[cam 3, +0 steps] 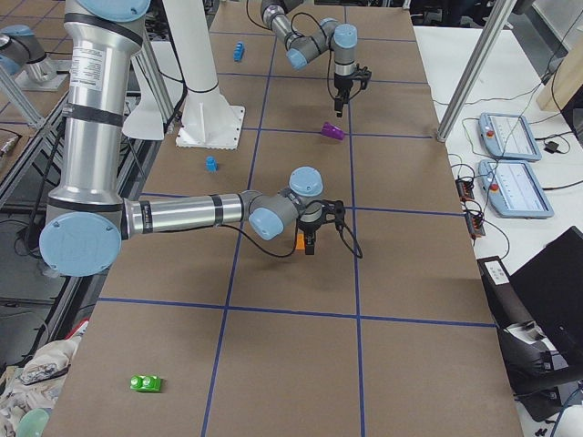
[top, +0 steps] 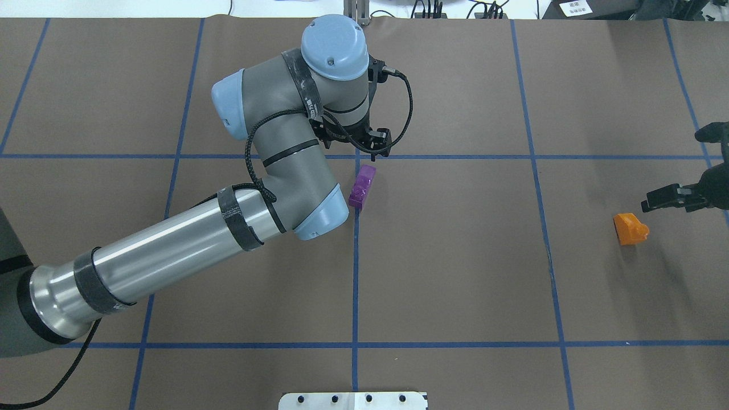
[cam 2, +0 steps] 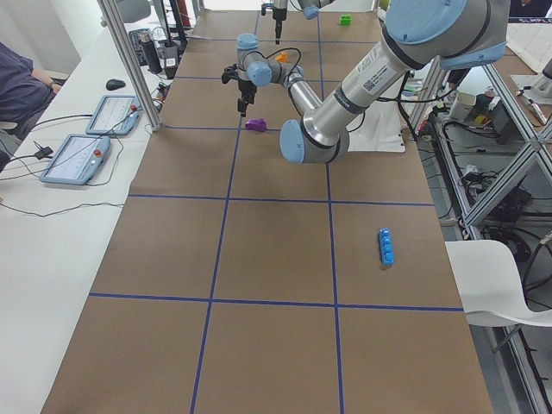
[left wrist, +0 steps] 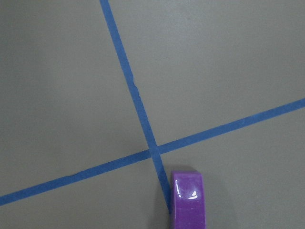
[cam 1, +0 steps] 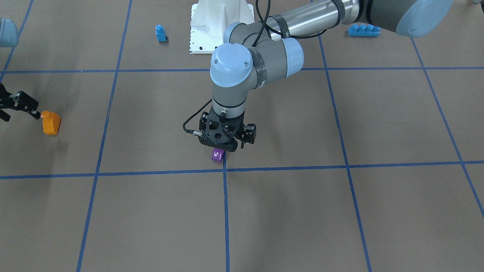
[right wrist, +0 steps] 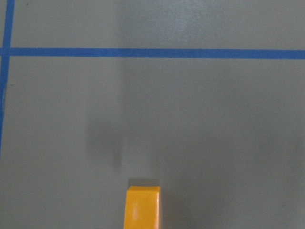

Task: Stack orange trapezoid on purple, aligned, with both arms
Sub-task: 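Grasp the orange trapezoid with the right gripper while the left gripper releases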

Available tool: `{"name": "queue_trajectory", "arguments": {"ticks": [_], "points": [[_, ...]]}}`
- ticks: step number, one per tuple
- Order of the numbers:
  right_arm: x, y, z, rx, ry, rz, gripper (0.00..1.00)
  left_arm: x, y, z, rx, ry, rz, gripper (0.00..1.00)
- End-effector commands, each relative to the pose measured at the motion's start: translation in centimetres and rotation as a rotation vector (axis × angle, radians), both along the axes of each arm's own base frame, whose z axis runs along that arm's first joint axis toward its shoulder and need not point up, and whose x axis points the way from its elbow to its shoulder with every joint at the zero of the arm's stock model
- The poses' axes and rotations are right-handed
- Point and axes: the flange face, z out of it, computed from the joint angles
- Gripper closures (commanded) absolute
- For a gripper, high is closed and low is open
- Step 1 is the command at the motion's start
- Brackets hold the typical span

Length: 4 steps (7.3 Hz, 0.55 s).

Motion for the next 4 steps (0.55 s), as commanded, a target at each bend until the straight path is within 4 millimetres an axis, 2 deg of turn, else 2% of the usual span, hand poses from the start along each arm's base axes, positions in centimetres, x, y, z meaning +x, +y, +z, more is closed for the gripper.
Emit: {"name": "queue_trajectory", "arguments": {"ticks": [1,2,3,4], "points": [[-3.8,0.7,0.8,-0.008,0.033,-0.039,0.00,-0.3,-0.2,0.0,0.000,-0.001,-0.004,0.00],[-5.0,0.1,1.8,-0.011,0.053,-0.046,0.00,-0.3,-0.2,0.0,0.000,-0.001,-0.004,0.00],[-5.2,0.2,3.0,-0.027,0.066,-0.052,0.00,-0.3,-0.2,0.0,0.000,-0.001,-0.004,0.00],[-5.3,0.2,2.9,-0.026,0.065,-0.054,0.02,-0.3,-0.2,0.1,-0.001,-0.002,-0.004,0.00]]}}
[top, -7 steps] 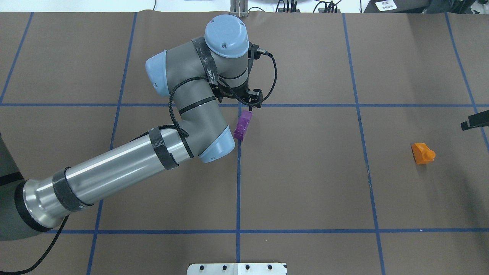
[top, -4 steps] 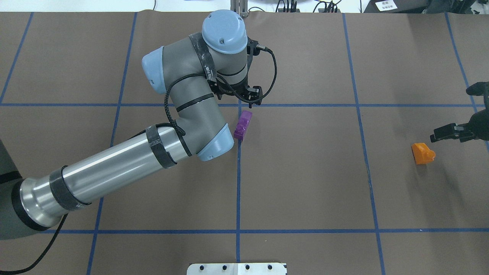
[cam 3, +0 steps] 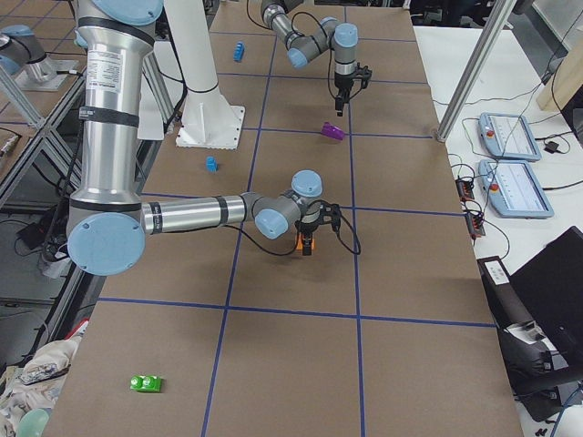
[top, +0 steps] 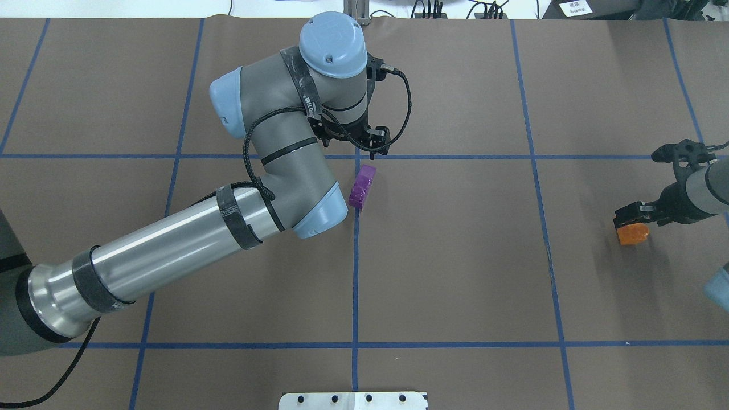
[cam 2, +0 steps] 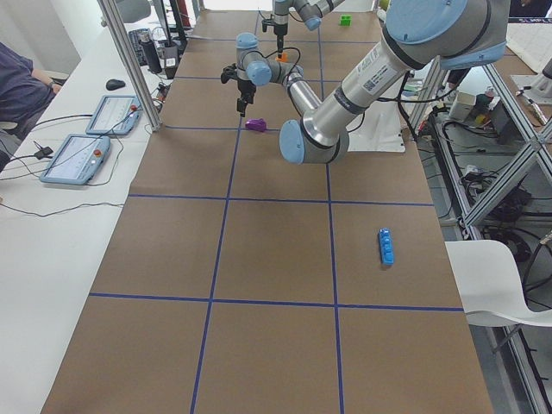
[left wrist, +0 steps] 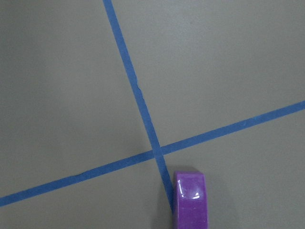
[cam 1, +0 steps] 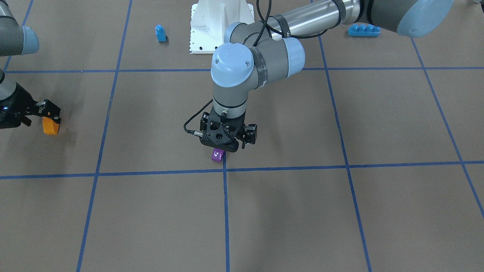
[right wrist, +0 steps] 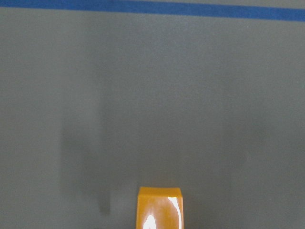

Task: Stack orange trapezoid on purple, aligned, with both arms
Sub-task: 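Grasp the orange trapezoid with the right gripper while the left gripper releases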

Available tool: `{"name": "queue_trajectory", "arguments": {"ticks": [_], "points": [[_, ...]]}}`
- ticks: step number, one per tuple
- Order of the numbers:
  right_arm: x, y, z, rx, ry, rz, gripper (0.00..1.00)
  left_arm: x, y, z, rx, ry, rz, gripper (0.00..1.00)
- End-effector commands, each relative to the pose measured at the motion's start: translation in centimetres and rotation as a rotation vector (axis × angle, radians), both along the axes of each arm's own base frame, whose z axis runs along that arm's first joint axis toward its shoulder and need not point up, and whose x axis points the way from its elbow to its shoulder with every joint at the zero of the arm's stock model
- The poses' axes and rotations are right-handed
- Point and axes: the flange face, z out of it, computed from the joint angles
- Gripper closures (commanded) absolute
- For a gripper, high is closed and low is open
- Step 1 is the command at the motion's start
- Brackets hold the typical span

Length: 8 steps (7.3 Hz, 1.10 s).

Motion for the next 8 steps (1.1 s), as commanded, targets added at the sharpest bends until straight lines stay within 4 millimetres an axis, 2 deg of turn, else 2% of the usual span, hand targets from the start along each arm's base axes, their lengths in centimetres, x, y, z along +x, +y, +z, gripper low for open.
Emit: {"name": "queue_trajectory", "arguments": {"ticks": [1,2,3,4,6,7,8], "points": [[-0.5,0.1,0.4,-0.011,0.002,-0.011,0.24,0.0,0.0,0.7,-0.003,-0.006,0.001,0.00],[-1.0,0.4,0.5,-0.012,0.003,-0.021,0.62,-0.5,0.3,1.5,-0.002,-0.005,0.001,0.00],[-1.4,0.7,0.6,-0.014,0.005,-0.034,0.88,-1.1,0.8,2.2,0.001,-0.001,0.001,0.00],[-1.6,1.1,0.5,-0.016,0.006,-0.041,1.00,-1.1,0.8,2.1,0.001,0.002,0.002,0.00],[-1.5,1.1,-2.4,0.005,-0.023,-0.043,1.00,-1.7,0.5,2.3,0.001,0.001,-0.004,0.00],[-2.3,0.3,-5.9,-0.013,-0.008,-0.047,1.00,-3.4,0.4,4.2,-0.004,0.003,-0.002,0.00],[-4.4,-2.2,-11.4,-0.019,-0.005,-0.045,1.00,-6.7,0.2,6.9,-0.023,0.013,-0.009,0.00]]}}
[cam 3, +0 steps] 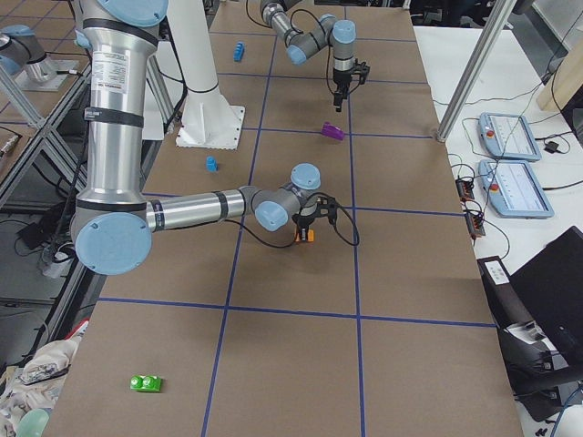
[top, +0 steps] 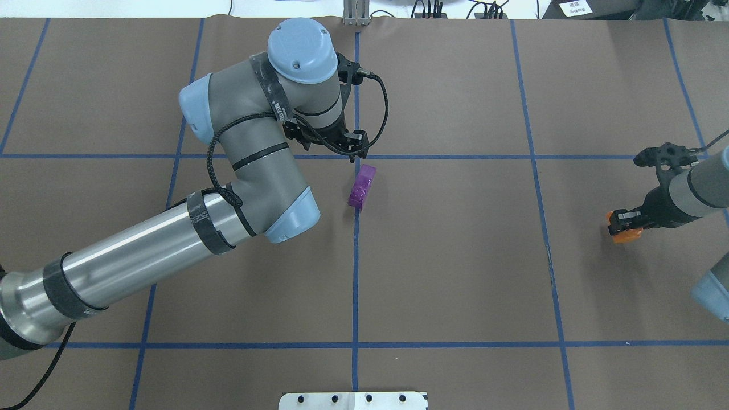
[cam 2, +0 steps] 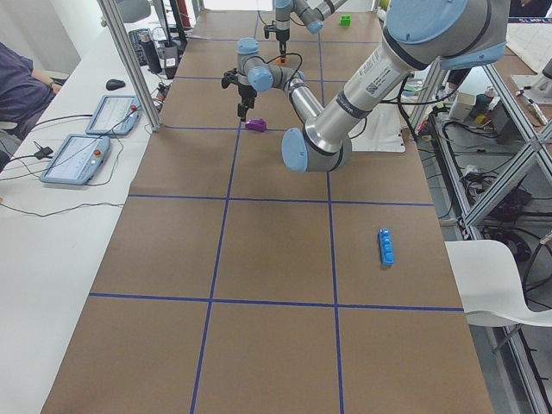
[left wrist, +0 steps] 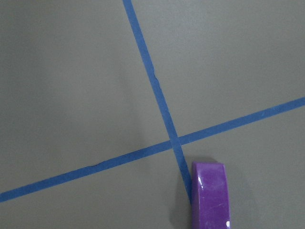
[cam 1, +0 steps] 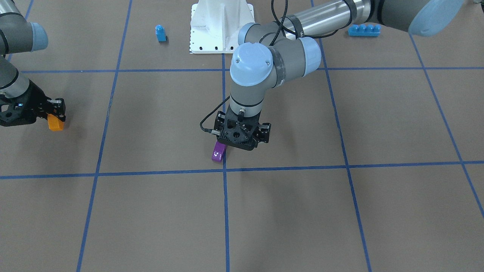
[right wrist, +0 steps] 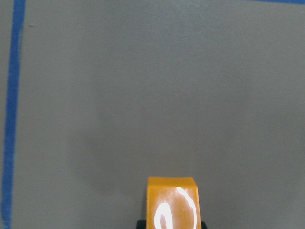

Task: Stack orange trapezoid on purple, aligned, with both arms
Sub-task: 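Carry the orange trapezoid above the purple block while the left arm withdraws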

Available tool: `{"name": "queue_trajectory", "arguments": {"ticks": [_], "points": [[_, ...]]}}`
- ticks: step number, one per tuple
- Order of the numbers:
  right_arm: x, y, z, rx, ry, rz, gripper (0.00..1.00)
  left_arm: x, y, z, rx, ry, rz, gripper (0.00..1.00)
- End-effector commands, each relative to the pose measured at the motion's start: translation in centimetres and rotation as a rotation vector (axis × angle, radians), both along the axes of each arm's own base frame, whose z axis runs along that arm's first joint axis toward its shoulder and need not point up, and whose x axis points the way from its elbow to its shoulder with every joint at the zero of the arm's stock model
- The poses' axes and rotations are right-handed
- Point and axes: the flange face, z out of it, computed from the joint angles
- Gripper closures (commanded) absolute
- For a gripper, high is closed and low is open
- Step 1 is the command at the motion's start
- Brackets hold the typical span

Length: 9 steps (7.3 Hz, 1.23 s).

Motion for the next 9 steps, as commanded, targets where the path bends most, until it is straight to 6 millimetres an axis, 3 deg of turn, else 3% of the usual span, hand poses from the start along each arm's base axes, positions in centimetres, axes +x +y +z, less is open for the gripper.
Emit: {"name": "queue_trajectory", "arguments": {"ticks": [1,3,4,6,7,8,9], "points": [[-4.3,-5.0,-11.8,-0.024,0.005,-0.006,1.00,-7.0,-0.3,5.6,-0.013,0.013,0.005,0.00],[-8.1,-9.1,-22.8,-0.061,0.012,0.015,1.00,-13.5,-0.8,10.5,0.021,-0.040,0.039,0.00],[-11.3,-11.0,-27.8,-0.087,-0.007,0.044,1.00,-17.1,-1.2,12.6,0.023,-0.061,0.053,0.00],[-20.1,-11.6,-35.7,-0.192,-0.035,0.107,1.00,-26.4,-0.9,19.2,0.047,-0.097,0.098,0.00],[-23.5,-11.2,-38.8,-0.263,-0.036,0.167,1.00,-30.9,-1.4,22.7,0.053,-0.114,0.115,0.00],[-25.9,-10.0,-40.3,-0.293,-0.049,0.230,1.00,-33.7,-1.5,24.9,0.055,-0.130,0.118,0.00],[-27.9,-9.2,-40.1,-0.310,-0.063,0.265,1.00,-34.0,-1.6,25.9,0.043,-0.140,0.116,0.00]]}}
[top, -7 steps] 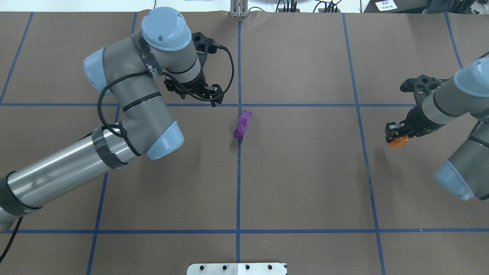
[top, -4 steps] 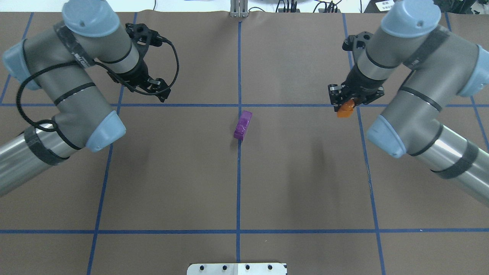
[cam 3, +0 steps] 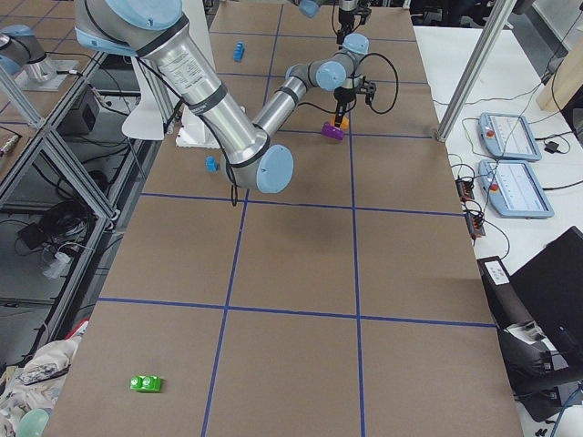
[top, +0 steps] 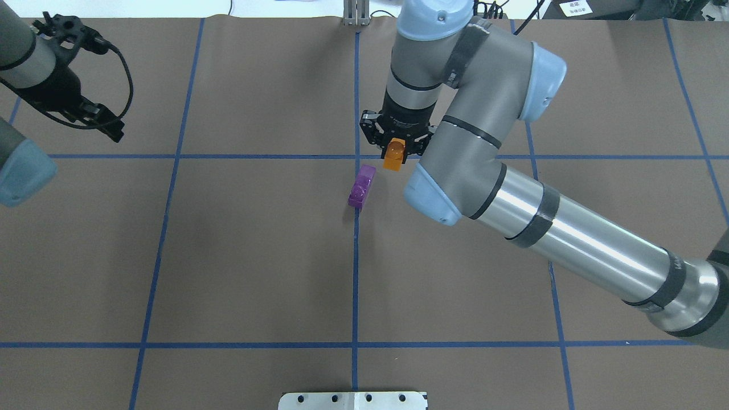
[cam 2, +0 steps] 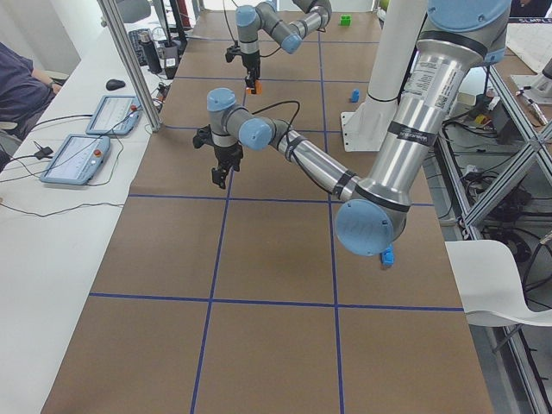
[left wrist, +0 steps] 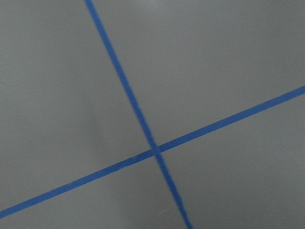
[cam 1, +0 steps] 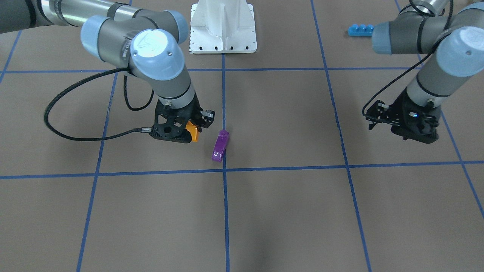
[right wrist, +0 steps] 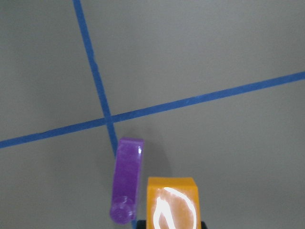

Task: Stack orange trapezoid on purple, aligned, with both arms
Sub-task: 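Carry the orange trapezoid above the purple block while the left arm withdraws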

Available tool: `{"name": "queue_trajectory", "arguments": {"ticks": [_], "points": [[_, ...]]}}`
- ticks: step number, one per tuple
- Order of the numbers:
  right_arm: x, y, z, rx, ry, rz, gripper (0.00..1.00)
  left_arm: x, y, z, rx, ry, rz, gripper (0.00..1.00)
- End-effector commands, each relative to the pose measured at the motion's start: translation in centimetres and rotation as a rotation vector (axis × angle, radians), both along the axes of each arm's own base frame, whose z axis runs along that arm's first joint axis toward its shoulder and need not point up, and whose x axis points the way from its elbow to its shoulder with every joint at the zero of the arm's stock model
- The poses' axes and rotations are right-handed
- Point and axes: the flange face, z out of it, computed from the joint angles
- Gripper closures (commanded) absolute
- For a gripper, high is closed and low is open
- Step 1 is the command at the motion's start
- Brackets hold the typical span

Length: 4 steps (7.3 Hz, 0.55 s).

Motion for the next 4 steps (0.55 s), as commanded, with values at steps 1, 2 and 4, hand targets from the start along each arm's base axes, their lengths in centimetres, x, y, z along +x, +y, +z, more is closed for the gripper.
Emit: {"name": "queue_trajectory", "arguments": {"ticks": [1,2,4], "points": [[-4.8,1.5,0.0,-0.046,-0.001,0.079,1.00,-2.0,0.0,2.5,-0.013,-0.020,0.002,0.00],[-6.3,1.9,0.9,-0.075,0.021,0.118,1.00,-2.0,0.1,2.6,-0.014,-0.017,0.003,0.00],[-7.1,2.1,1.5,-0.104,0.030,0.152,1.00,-1.9,0.1,2.6,-0.014,-0.019,0.004,0.00]]}}
